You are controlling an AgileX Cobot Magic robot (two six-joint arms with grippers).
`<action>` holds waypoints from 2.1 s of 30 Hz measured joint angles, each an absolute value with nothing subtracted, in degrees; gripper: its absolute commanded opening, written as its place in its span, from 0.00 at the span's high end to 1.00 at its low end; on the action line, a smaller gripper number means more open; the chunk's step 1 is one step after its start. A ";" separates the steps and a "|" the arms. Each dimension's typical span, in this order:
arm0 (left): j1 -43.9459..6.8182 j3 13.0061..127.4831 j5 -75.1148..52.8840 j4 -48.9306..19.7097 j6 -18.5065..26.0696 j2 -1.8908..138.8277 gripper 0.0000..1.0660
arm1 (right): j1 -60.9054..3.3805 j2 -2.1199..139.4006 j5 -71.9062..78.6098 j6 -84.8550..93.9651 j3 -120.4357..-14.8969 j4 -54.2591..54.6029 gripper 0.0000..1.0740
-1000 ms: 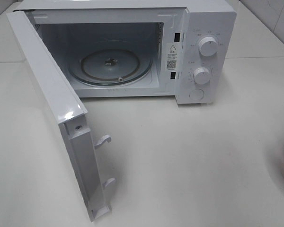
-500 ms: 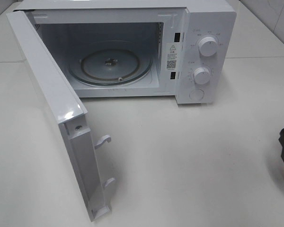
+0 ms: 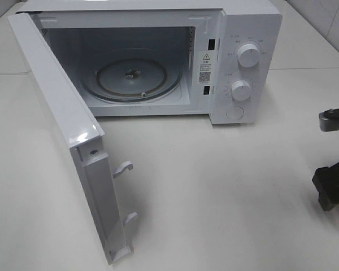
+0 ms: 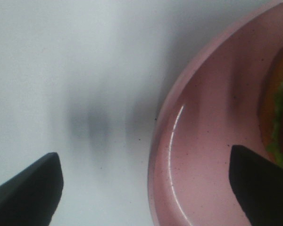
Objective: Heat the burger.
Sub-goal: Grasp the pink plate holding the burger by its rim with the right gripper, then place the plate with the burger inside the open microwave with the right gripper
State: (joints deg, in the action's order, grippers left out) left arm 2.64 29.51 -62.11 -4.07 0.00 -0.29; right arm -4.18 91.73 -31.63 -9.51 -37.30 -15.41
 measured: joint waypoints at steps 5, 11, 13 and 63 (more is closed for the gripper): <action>2.64 29.51 -62.11 -4.07 0.00 -0.29 0.06 | -4.18 95.17 -28.99 -10.26 -37.36 -15.41 0.21; 2.64 29.51 -62.11 -4.07 0.00 -0.29 0.06 | -4.18 96.83 -27.27 -10.66 -37.36 -15.53 0.22; 2.64 29.51 -62.11 -4.07 0.00 -0.29 0.06 | -4.18 98.03 -26.76 -11.75 -37.36 -16.73 0.24; 2.64 29.51 -62.11 -4.07 0.00 -0.29 0.06 | -8.59 98.43 -34.21 -27.27 -37.36 -30.94 1.00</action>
